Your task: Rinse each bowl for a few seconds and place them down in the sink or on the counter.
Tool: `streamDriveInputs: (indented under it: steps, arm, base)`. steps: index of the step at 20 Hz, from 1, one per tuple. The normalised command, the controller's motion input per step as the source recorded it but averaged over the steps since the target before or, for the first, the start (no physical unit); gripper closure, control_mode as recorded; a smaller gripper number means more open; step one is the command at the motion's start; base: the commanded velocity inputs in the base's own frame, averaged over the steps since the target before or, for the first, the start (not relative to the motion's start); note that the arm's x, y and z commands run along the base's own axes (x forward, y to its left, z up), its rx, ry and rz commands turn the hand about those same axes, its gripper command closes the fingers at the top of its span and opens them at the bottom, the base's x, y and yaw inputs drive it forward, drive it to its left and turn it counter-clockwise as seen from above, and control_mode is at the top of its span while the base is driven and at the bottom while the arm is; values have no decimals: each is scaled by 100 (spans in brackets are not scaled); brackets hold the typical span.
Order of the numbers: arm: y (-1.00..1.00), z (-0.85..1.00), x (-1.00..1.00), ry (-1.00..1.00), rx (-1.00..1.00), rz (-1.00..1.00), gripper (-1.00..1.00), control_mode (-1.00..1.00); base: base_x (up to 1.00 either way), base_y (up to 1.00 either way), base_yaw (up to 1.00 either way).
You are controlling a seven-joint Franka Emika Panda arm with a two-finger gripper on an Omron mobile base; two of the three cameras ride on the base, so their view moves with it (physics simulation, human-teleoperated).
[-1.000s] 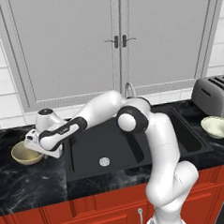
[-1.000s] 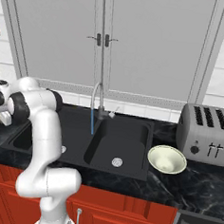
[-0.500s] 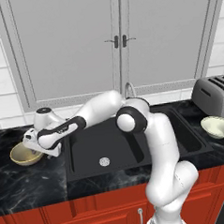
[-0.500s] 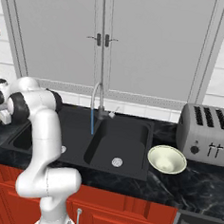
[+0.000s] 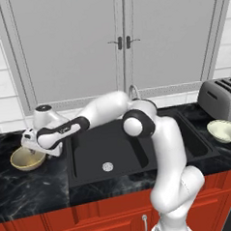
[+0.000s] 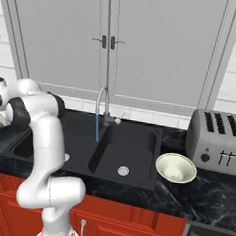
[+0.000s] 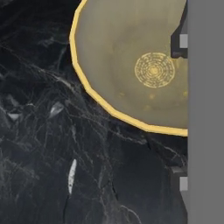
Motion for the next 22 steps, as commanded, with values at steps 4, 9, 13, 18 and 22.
streamDriveInputs:
  steps: [4,9,13,18,22]
  arm:
    - [-14,44,-8,-5,0,4,-100,-100]
    - [-36,52,-17,-7,0,7,-100,-100]
    - [-49,53,-26,-8,0,8,-100,-100]
    - [-44,59,-32,-7,1,8,-100,-100]
    - [-45,59,-46,-9,3,7,-100,-100]
  base:
    - [0,0,0]
    - [0,0,0]
    - [0,0,0]
    - [0,0,0]
    - [0,0,0]
